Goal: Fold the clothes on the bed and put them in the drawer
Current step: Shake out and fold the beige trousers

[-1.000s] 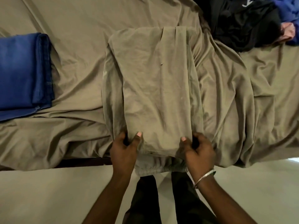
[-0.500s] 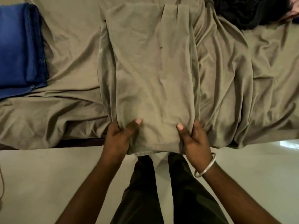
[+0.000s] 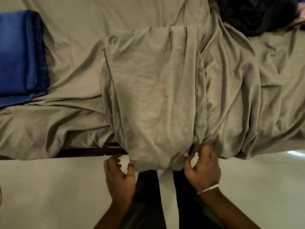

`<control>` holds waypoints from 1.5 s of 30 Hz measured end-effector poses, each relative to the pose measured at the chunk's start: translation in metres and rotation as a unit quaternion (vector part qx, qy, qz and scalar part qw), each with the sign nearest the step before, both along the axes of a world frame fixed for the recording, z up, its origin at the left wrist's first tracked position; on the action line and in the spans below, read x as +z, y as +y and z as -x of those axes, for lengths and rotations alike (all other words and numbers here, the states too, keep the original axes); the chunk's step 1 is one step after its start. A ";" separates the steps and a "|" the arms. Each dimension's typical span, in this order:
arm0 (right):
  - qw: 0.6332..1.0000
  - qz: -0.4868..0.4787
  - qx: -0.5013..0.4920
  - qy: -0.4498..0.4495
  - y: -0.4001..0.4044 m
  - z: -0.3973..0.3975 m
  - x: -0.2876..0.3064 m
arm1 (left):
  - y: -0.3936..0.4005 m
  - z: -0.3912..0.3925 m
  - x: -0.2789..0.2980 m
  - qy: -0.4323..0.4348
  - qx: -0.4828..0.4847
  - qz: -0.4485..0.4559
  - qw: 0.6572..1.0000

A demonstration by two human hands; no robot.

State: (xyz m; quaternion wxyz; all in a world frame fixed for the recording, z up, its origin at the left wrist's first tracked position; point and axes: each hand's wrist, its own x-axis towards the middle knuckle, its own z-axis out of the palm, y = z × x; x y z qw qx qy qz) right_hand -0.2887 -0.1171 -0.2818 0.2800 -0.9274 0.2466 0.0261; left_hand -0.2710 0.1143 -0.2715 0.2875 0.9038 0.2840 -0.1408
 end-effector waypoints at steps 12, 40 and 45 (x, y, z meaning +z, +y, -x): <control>0.950 0.165 0.256 -0.072 0.028 -0.211 0.015 | -0.050 -0.217 0.002 -0.132 -0.385 -0.200 0.892; 0.966 0.116 0.212 -0.091 -0.085 -0.342 -0.016 | -0.007 -0.364 -0.011 -0.142 -0.340 -0.118 0.922; 0.935 0.072 0.331 -0.104 -0.092 -0.362 0.017 | 0.004 -0.379 0.023 -0.156 -0.409 -0.061 0.897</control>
